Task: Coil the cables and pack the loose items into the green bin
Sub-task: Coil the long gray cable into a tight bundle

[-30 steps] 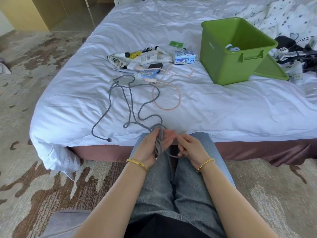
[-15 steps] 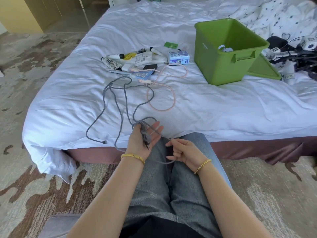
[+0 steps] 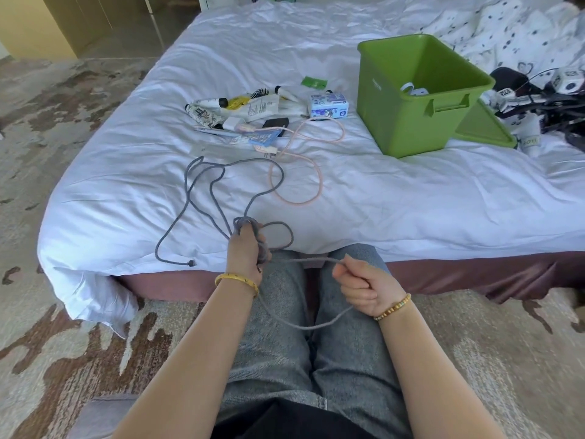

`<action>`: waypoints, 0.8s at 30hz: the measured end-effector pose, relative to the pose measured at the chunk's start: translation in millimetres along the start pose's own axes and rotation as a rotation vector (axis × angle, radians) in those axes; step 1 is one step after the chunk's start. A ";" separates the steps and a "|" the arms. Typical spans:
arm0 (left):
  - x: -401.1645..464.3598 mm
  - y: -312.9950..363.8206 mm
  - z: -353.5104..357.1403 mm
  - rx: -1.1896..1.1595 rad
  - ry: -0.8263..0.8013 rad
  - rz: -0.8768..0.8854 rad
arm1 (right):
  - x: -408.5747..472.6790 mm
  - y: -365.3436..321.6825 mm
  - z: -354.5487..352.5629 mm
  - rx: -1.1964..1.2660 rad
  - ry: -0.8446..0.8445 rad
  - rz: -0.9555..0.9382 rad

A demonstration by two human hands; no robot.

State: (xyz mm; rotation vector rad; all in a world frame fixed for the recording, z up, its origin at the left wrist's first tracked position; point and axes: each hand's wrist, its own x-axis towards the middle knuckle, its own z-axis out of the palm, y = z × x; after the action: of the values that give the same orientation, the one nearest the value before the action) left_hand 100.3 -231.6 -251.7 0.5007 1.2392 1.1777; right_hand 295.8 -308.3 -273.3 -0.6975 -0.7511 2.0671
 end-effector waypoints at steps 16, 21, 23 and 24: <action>-13.4 -34.4 5.0 1.220 -0.819 0.073 | 15.6 8.1 -3.6 0.133 0.235 -0.200; -19.7 -40.4 5.8 1.202 -0.781 0.089 | 18.1 8.3 -2.3 0.035 0.290 -0.190; -22.3 -42.8 3.8 0.994 -0.740 -0.016 | 21.0 9.8 0.9 -0.071 0.380 -0.167; -22.8 -43.7 2.9 0.889 -0.722 -0.065 | 23.0 11.6 3.3 -0.157 0.419 -0.149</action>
State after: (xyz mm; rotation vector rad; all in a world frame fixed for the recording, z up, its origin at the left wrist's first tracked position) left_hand 123.4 -267.4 -276.7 1.3859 1.0559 0.2521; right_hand 275.8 -295.9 -284.2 -1.0866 -0.7011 1.6628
